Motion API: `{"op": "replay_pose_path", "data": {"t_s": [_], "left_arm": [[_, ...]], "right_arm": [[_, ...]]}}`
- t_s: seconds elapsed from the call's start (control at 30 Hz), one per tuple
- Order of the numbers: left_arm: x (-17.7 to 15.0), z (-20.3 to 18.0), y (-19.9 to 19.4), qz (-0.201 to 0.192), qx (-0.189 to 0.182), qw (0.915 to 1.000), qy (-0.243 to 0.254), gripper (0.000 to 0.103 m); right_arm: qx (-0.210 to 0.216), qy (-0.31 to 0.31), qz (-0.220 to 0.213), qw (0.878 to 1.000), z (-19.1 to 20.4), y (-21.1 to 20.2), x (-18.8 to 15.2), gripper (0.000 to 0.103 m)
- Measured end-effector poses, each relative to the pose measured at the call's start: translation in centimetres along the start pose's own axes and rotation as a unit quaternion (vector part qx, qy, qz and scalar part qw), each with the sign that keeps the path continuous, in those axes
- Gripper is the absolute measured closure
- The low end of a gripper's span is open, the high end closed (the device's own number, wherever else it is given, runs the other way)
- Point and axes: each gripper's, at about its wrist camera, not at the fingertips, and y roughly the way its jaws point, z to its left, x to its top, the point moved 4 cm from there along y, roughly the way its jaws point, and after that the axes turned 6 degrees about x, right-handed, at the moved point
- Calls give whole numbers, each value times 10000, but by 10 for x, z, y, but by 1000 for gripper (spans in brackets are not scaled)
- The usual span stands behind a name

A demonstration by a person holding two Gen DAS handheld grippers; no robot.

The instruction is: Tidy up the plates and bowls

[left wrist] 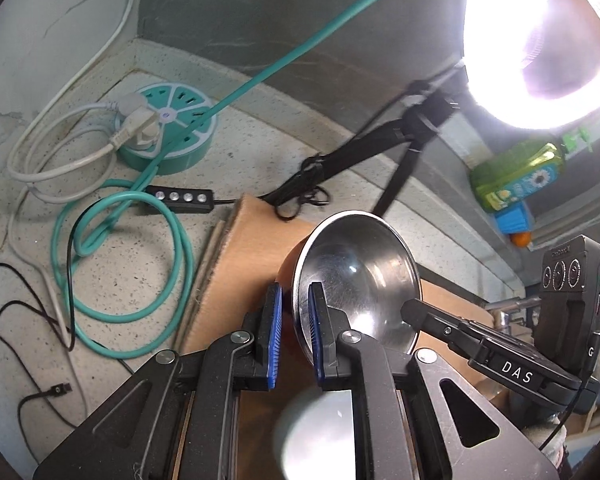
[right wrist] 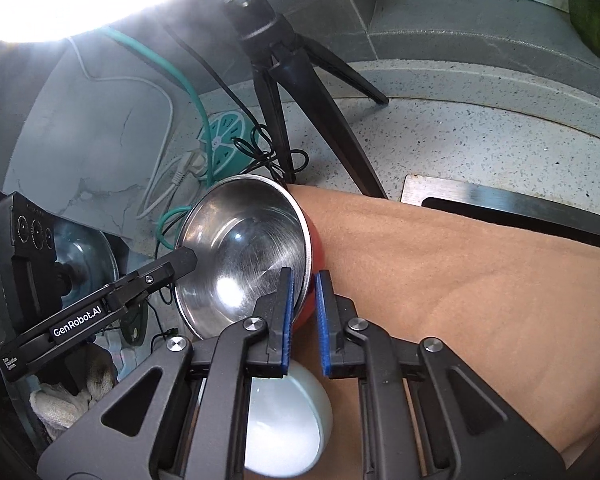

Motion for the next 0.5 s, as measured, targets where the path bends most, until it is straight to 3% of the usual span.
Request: {"op": "replay_pose_path", "data": {"t_s": [0.5], "left_arm": [[-39,-88,-48,-215,-565,9945,851,92]], "right_arm": [[-173,-49,-636,9978,-8,-121,-37,92]]}}
